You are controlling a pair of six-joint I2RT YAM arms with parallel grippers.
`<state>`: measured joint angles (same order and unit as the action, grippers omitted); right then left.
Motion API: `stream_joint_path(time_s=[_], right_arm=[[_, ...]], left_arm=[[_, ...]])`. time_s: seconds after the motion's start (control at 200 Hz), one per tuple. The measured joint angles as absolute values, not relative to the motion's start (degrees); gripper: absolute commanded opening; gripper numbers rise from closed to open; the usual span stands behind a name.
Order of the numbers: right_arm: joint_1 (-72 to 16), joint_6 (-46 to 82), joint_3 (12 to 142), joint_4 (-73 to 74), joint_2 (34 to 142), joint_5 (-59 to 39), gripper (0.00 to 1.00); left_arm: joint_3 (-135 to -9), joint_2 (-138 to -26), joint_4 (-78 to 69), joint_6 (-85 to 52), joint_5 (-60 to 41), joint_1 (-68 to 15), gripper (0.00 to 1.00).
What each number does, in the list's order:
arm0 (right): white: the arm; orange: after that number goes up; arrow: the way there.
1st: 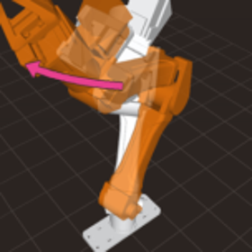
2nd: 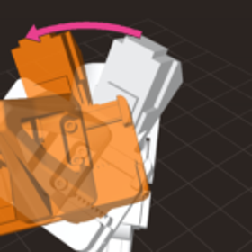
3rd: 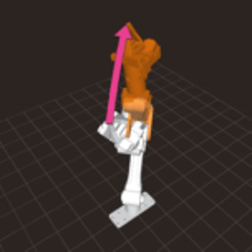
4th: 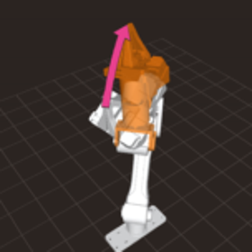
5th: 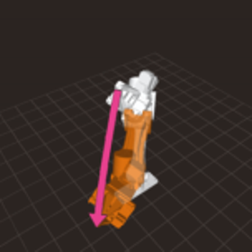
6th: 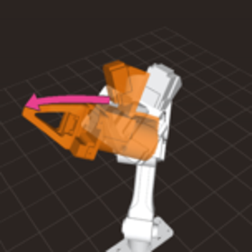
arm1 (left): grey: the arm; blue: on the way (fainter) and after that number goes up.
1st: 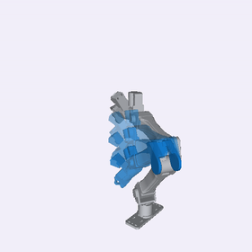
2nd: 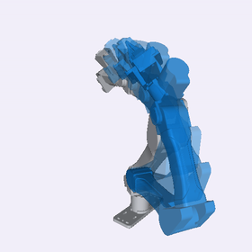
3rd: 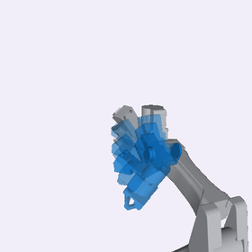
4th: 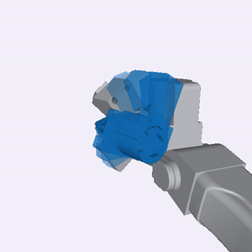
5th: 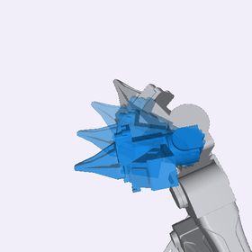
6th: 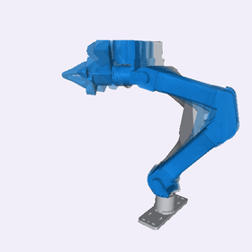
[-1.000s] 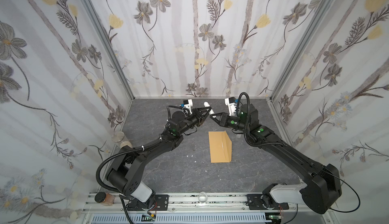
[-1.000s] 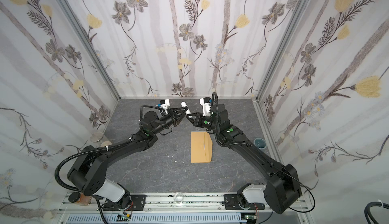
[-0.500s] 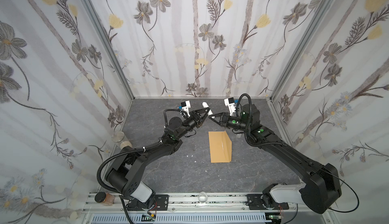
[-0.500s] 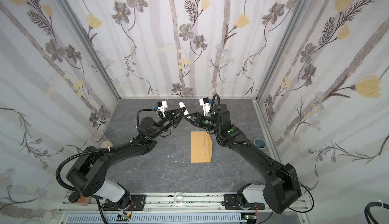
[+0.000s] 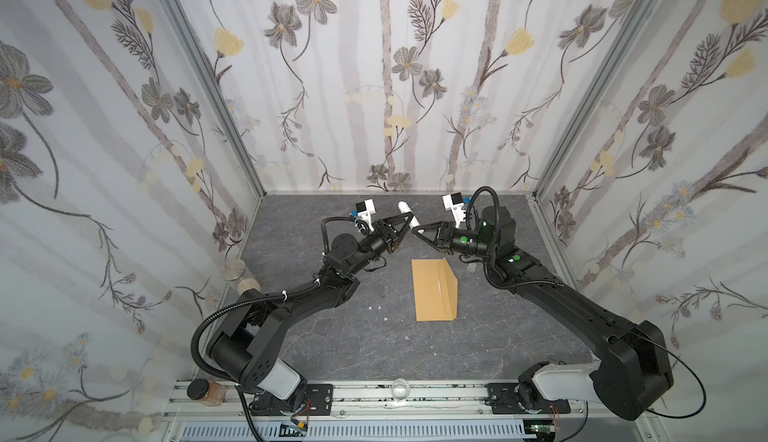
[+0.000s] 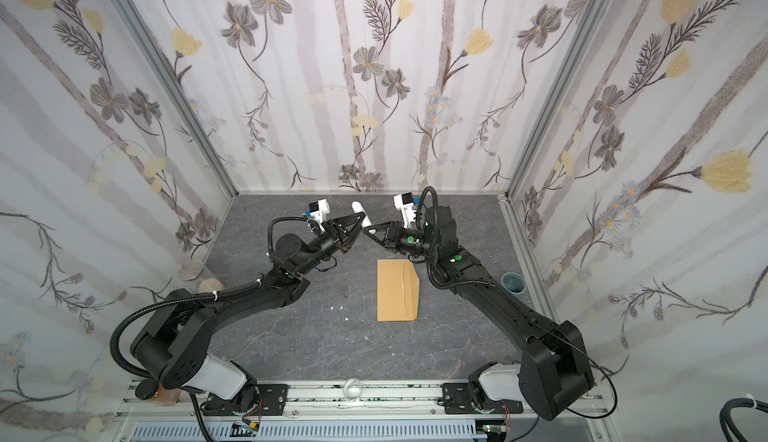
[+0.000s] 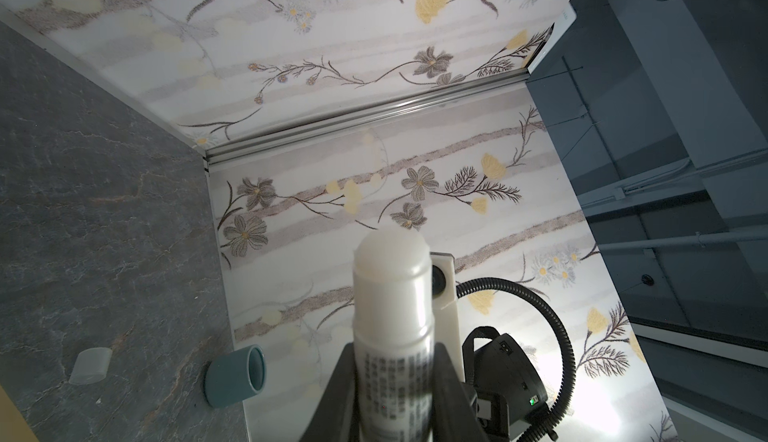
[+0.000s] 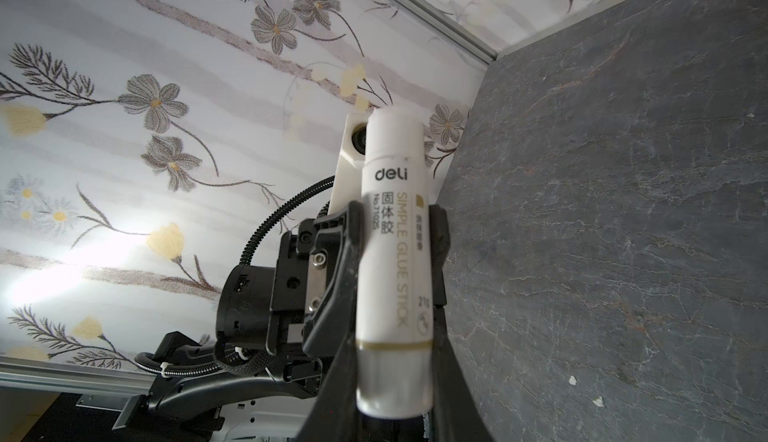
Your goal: Place the letter into the envelope and seal it
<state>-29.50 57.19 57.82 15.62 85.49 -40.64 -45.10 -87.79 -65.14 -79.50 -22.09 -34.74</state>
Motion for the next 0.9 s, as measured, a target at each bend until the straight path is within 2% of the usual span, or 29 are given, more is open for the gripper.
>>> stream_joint_path(time_s=[0.425,0.5,0.605,0.75,0.899], right_arm=[[-28.86,61.95,56.16,21.63,86.78,-44.91,0.13],[-28.84,62.5,56.16,22.17,86.98,-45.3,0.18],[-28.82,62.52,56.16,22.81,87.07,-45.45,0.32],[-28.8,61.3,56.18,24.36,86.76,-43.75,0.35],[-29.47,52.88,57.91,17.52,84.09,-35.94,0.38]], left_arm=[[-43.22,-87.07,-67.24,-79.11,-20.6,-35.11,0.0],[-42.94,-86.85,-67.53,-79.13,-19.99,-35.22,0.0],[-42.89,-86.52,-67.53,-79.26,-19.53,-35.31,0.0],[-42.11,-85.52,-67.18,-80.27,-20.8,-36.01,0.0],[-43.03,-85.52,-62.98,-83.0,-20.84,-35.92,0.0]])
